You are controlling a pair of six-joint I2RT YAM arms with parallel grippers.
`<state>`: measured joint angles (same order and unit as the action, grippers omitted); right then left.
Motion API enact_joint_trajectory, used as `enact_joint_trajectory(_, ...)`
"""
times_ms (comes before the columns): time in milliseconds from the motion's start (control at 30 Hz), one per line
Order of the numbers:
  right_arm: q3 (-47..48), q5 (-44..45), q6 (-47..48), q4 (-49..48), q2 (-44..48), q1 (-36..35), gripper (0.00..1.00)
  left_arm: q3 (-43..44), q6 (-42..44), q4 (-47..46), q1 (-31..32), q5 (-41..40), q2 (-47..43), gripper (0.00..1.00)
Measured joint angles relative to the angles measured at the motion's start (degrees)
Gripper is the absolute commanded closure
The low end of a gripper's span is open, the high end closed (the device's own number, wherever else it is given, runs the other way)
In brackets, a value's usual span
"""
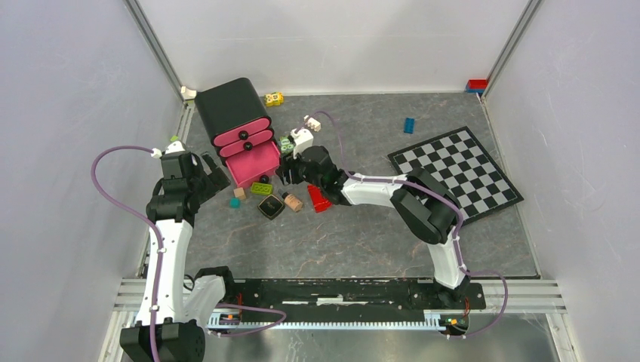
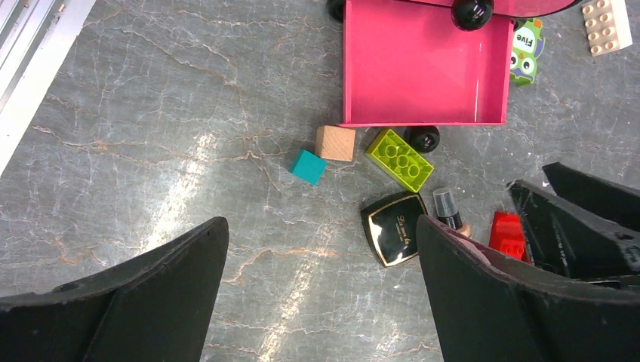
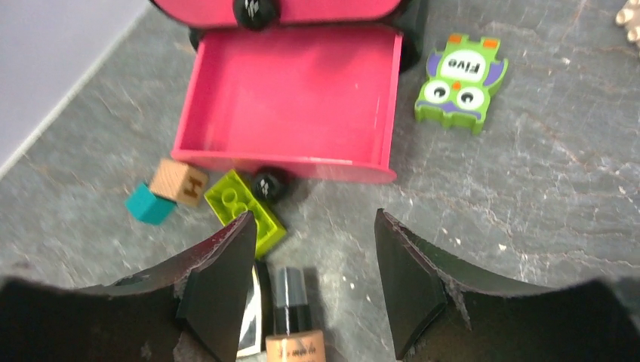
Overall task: Organize the makeup
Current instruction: Pick up the makeup from the center of the board.
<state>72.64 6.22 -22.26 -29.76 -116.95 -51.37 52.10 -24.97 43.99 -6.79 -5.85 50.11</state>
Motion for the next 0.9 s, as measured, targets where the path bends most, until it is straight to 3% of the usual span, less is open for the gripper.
enact_joint_trajectory(167,5.22,-2.19,4.92,15.3,-0.02,0.0,0.35,0.0,0.0,0.0,0.0,0.0,0.0,0.0)
enact_joint_trajectory(300,7.39,-4.07,7.23,21.97,-0.02,0.0,0.34,0.0,0.0,0.0,0.0,0.0,0.0,0.0)
enact_joint_trajectory(900,8.24,-11.85,8.81,34.05,-3.69,-0.87,0.35,0.0,0.0,0.0,0.0,0.0,0.0,0.0)
